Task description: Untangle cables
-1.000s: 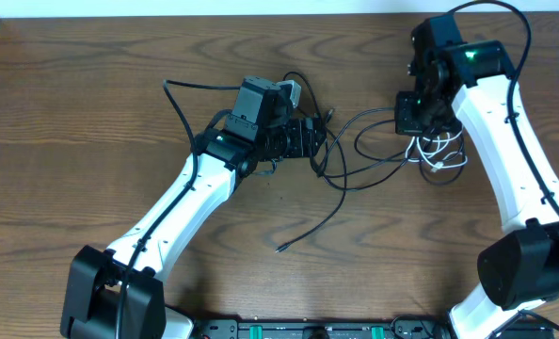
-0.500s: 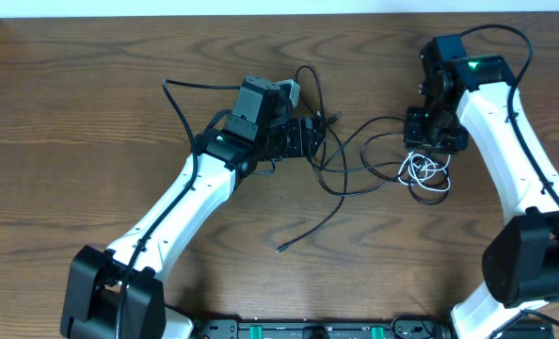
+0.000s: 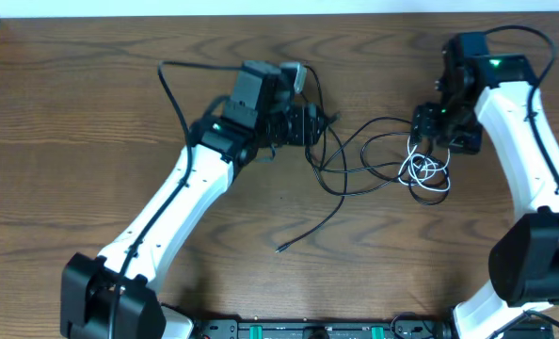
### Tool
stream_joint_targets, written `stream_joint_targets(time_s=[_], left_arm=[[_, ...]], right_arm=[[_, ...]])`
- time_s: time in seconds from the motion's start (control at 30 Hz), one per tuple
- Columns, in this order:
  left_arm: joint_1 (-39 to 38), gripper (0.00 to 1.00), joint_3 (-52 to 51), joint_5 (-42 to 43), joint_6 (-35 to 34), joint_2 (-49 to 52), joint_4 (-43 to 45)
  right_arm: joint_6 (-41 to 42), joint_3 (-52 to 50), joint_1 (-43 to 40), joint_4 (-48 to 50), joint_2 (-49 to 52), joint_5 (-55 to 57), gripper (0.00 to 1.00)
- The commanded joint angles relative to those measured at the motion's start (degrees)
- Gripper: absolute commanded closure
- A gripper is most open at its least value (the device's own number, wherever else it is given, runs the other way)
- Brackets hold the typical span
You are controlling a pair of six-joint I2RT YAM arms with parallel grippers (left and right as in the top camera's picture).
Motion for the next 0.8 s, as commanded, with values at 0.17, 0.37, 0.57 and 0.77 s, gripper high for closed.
stream_joint_targets(time_s=[0.17,0.37,0.57,0.77], left_arm=[[-1.5,0.3,7.6,-2.3,3.0,2.6,-2.3],[-7.3,0.3,8.0,-2.3,3.0,7.1,-0.5],[-14.2,0.3,8.0,-2.4,2.2,11.8,4.2],[-19.6,0.3,8.0,-3.1,0.7,17.1,11.8]], right_arm=[[-8.1,5.4,-8.4,0.0,-2.4,-14.4,0.27],[-10.5,5.6,-13.9,-0.4,-2.4,-18.9,0.28],[-10.5,5.6,-19.5,-0.7,-2.4,-18.9,0.27],[-10.5,5.6,-22.9,-1.2,-2.4,-19.0,0.27]])
